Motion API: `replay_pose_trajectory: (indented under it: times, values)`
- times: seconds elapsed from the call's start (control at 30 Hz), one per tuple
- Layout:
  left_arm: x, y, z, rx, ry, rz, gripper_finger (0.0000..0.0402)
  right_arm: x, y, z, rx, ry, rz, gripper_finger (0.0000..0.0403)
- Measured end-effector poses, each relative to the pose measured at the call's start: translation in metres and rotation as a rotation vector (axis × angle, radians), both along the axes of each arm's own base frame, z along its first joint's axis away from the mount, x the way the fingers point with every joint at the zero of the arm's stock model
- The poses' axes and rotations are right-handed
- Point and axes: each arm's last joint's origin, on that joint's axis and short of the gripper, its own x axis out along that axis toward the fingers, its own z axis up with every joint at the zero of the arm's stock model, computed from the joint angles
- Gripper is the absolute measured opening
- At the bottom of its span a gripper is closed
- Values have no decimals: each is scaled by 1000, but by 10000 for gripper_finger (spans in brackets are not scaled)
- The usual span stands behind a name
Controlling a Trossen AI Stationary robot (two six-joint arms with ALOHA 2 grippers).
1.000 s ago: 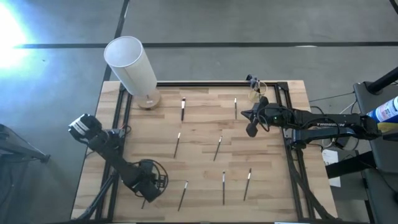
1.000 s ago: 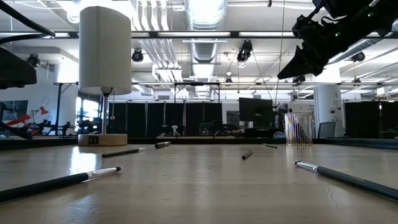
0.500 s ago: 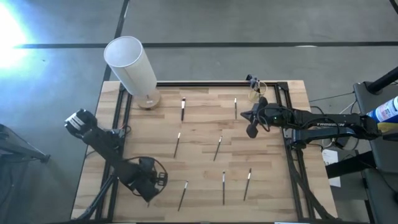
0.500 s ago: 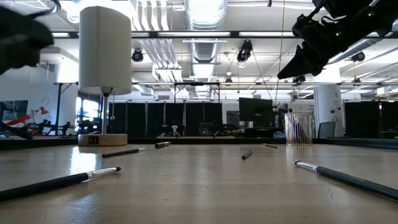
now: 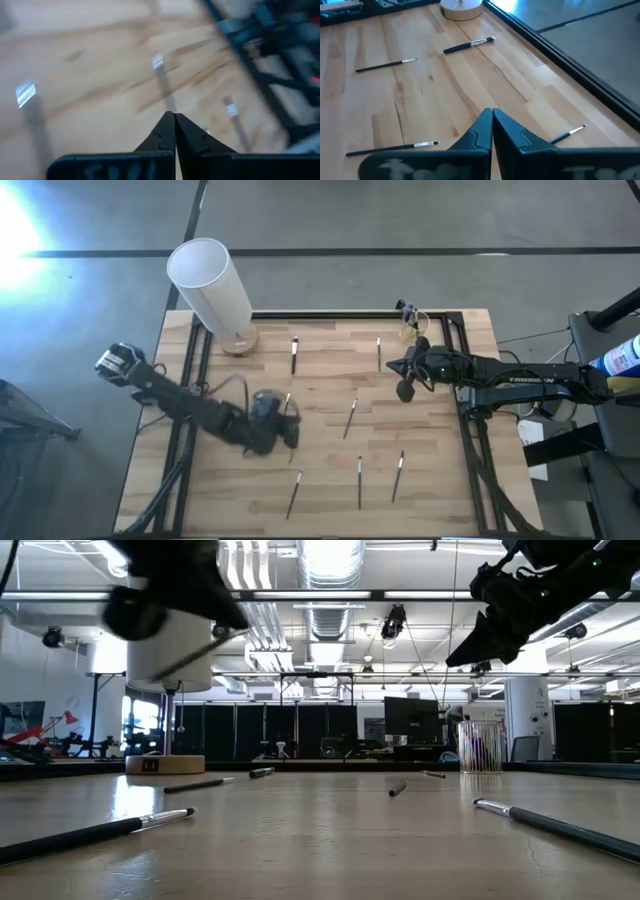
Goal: Put items in baskets/containers
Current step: Put the eyeshadow brush into the yellow container
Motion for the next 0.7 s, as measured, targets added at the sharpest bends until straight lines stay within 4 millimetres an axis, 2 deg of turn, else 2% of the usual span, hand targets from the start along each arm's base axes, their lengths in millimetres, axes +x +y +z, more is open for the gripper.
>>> replay_pose_trajectory:
  times: [0.17, 0.3, 0.4, 0.57, 0.7]
  values:
    - [20, 46, 1, 144, -253, -195, 0, 0, 1, 0, 56, -25, -7, 8]
    - [26, 86, -3, 232, -393, -217, 0, 2, 2, 3, 128, -76, 33, 8]
    - [31, 115, -3, 277, -457, -231, 0, 7, 4, 11, 170, -185, 52, 8]
    - [33, 152, 16, 350, -591, -315, 0, 17, 6, 28, 208, -407, 72, 8]
    - [33, 173, 33, 397, -638, -379, 0, 29, 4, 34, 291, -514, 46, 10]
